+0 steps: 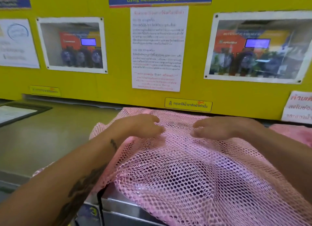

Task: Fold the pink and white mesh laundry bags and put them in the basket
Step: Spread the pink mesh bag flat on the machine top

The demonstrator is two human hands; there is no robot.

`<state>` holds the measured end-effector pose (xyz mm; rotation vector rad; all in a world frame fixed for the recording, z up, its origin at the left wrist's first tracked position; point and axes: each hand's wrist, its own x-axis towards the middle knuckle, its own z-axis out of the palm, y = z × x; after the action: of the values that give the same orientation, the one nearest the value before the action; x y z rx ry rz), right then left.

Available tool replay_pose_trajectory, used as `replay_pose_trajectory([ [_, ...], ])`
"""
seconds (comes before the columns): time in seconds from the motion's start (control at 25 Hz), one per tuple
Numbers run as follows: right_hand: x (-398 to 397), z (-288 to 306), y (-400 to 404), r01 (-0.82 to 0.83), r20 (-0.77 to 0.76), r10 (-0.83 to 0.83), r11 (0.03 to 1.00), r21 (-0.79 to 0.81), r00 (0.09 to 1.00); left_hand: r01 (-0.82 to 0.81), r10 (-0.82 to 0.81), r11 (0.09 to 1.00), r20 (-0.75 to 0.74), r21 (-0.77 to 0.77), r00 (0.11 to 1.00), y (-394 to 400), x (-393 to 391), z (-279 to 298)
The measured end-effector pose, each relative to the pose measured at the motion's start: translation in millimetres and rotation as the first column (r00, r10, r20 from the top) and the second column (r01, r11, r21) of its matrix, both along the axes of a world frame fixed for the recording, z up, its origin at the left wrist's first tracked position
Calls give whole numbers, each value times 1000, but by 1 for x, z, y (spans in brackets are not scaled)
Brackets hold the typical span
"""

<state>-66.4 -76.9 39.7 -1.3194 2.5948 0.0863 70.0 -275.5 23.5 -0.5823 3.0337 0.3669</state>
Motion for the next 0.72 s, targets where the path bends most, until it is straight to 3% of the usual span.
replay_pose_trajectory([
  [0.12,-2,-11,29,40,119,-61,984,172,991,174,-182,983,229,56,956,34,5,-6],
  [0.2,-14,-30,43,47,151,-63,993,107,987,167,-149,985,309,-33,939,43,6,-20],
  [0.36,-15,-36,53,-11,-56,5,994,-107,998,79,-73,994,80,-70,994,48,16,-24],
  [0.48,26,-22,56,-158,4,164,960,-230,987,6,-17,998,-167,-67,986,50,41,-19],
  [0.6,77,-25,63,-341,121,341,940,-22,932,-172,133,979,-291,-114,947,57,73,-25],
  [0.72,94,-34,68,-454,85,447,886,95,891,-285,260,951,-188,-117,947,71,95,-37],
])
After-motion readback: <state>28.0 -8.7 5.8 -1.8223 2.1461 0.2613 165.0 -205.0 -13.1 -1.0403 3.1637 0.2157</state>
